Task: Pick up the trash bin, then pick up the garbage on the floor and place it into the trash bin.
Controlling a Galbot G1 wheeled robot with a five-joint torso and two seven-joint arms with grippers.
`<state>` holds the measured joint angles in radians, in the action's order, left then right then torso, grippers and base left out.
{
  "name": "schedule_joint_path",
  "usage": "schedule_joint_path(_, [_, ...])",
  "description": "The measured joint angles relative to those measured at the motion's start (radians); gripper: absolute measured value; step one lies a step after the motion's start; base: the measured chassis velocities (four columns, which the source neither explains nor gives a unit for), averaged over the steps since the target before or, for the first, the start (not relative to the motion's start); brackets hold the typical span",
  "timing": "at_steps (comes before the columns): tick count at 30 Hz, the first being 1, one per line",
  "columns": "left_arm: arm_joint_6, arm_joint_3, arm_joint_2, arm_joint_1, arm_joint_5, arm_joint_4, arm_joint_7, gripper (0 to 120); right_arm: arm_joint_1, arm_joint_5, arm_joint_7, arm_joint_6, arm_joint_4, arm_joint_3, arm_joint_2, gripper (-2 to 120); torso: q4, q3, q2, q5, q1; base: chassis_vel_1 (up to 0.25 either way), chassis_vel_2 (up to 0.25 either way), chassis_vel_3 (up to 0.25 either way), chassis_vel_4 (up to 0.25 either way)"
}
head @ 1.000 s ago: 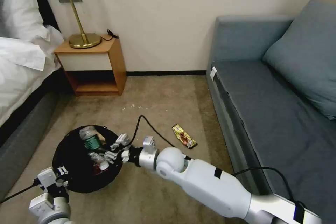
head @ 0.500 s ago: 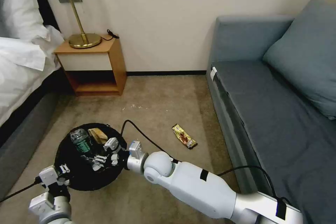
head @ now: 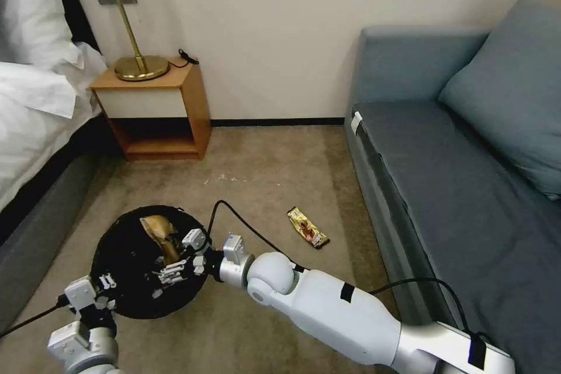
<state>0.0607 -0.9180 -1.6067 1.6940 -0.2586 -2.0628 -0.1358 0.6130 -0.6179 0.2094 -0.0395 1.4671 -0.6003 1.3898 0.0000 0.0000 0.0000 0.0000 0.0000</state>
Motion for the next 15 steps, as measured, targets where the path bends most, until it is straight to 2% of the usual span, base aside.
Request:
schedule_joint_path(3, [0.001,-0.005,0.005,-0.003,-0.006,0.004,0.000,4,0.010,0.017,-0.002,0.071,0.044,0.037,-0.038,100,0.0000,0.000,0.000,0.0001,0.000,0.000,0.000,0.000,0.000])
schedule_joint_path(4, [0.001,-0.005,0.005,-0.003,-0.006,0.004,0.000,4,0.010,0.017,-0.002,0.071,0.044,0.037,-0.038,100,0.0000,0.000,0.000,0.0001,0.000,0.000,0.000,0.000,0.000])
schedule_joint_path(7, [0.004,-0.006,0.008,-0.006,-0.018,0.009,-0.010,4,0.041,0.067,-0.083,0.116,0.106,0.083,-0.095,100,-0.0001,0.000,0.000,0.0002,0.000,0.000,0.000,0.000,0.000])
schedule_joint_path(11, [0.007,-0.007,0.010,-0.009,-0.023,0.011,-0.017,4,0.078,0.117,-0.152,0.120,0.143,0.127,-0.125,100,0.0000,0.000,0.000,0.0002,0.000,0.000,0.000,0.000,0.000])
schedule_joint_path(14, [0.008,-0.007,0.010,-0.010,-0.025,0.011,-0.019,4,0.090,0.131,-0.167,0.122,0.151,0.139,-0.132,100,0.0001,0.000,0.000,0.0002,0.000,0.000,0.000,0.000,0.000])
schedule_joint_path(15, [0.011,-0.009,0.013,-0.013,-0.030,0.015,-0.027,4,0.169,0.220,-0.243,0.158,0.188,0.221,-0.154,100,-0.0001,0.000,0.000,0.0002,0.000,0.000,0.000,0.000,0.000])
